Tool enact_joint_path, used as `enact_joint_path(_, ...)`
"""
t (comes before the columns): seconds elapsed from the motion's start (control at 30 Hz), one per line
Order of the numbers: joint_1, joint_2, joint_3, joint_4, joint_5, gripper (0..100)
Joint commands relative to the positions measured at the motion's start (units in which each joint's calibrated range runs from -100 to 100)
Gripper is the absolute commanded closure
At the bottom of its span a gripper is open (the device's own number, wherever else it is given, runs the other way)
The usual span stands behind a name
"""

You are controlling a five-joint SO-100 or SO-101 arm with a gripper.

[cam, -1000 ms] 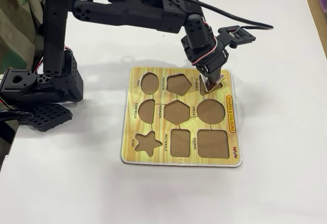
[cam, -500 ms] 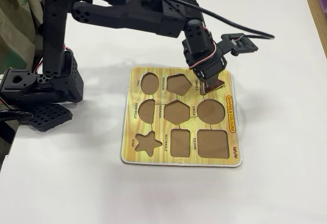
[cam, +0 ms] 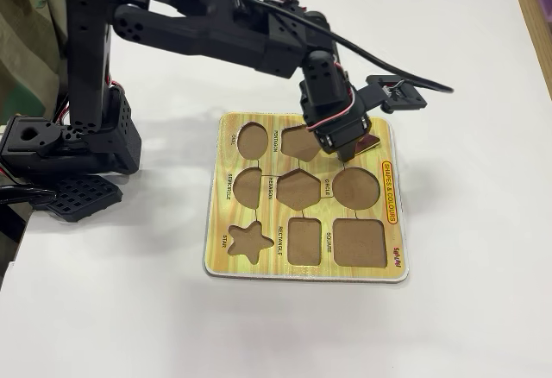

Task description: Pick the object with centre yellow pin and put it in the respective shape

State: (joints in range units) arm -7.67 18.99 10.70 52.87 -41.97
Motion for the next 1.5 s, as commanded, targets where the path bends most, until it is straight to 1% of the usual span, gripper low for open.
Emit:
enact_joint_path(0.0, 0.83, -5.68, 2.61, 0.54, 0.02, 94)
enact_joint_path(0.1, 0.83, -9.78, 5.49, 0.54, -0.61, 94)
enact_joint_path(0.27, 0.83, -18.07, 11.87, 0.46, -5.63, 94)
enact_joint_path(0.43, 0.93, -27.02, 16.91, 0.37, -6.36, 94)
enact_joint_path(0.67, 3.08, -41.58, 28.33, 0.37, -11.96, 94)
enact_joint_path(0.87, 6.01, -52.71, 38.85, 0.37, -15.51, 94)
enact_joint_path(1.03, 8.74, -62.58, 46.49, 0.37, -15.57, 94)
enact_joint_path(1.47, 9.33, -94.97, 67.99, 0.37, -15.57, 94)
